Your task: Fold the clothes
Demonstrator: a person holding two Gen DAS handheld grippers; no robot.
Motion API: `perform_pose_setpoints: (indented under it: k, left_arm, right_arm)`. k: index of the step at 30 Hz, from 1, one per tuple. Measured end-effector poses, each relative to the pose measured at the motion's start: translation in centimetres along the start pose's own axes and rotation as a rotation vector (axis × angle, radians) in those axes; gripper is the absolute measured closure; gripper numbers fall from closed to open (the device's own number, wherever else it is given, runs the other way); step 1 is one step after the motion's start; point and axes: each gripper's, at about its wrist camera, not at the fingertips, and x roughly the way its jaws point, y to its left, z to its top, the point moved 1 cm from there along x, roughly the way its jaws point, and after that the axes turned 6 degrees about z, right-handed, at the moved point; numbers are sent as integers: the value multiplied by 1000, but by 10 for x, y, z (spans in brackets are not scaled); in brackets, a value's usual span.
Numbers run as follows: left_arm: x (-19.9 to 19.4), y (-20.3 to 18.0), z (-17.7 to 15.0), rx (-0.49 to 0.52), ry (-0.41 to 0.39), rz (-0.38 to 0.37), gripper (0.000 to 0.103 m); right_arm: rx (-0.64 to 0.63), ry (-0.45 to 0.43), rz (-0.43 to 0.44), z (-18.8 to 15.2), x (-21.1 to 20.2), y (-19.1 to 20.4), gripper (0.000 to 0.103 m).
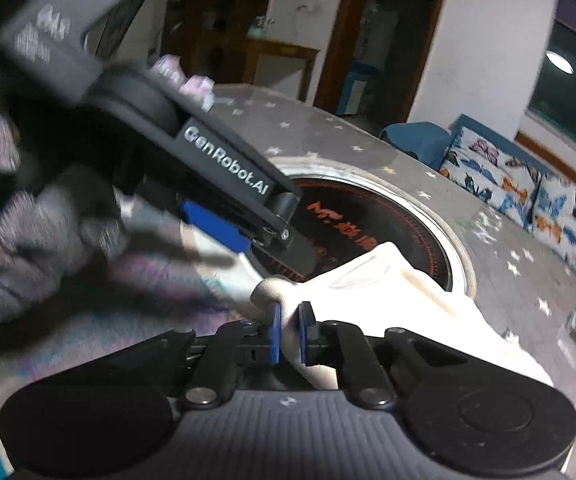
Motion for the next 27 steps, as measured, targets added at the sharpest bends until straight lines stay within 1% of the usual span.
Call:
perform_pose_setpoints:
  k: [5, 6, 9, 13, 15, 16, 17, 18, 19, 23, 26, 27]
  left_arm:
    - [12, 2, 4, -146, 55, -48, 41]
    - [15, 3, 4, -181, 70, -60, 41]
    - [20, 3, 3, -239, 96, -82, 41]
    - [25, 2, 1, -273, 107, -59, 41]
    - [22, 4, 2, -277, 97, -55, 41]
    - [20, 5, 3, -275, 90, -51, 41]
    - [20, 6, 3, -276, 88, -49, 41]
    - [20, 8, 4, -276, 86, -47, 41]
    - [19, 9, 5, -276, 85, -44, 41]
    - [18, 15, 8, -278, 78, -36, 41]
    - [20, 16, 8, -277, 79, -41, 41]
    - [22, 15, 8, -278, 81, -43, 41]
  right_arm:
    - [112, -68, 34, 6, -21, -18, 99]
    - [124, -79, 39, 6, -24, -21, 103]
    - [126, -97, 44, 8, -33, -23, 103]
    - [100, -90, 42, 8, -36, -21, 103]
    - [82, -67, 44, 4, -29, -19, 96]
    - [71, -57, 47, 2, -25, -17, 95]
    - [57, -46, 49, 0, -21, -14, 90]
    - [44, -40, 52, 0, -17, -11, 81]
    - [30, -35, 55, 0, -13, -8, 78]
    - [-43, 6, 41, -2, 4, 3, 71]
    - [-116, 21, -6, -6, 11, 12, 72]
    - [-128, 22, -17, -6, 12, 15, 82]
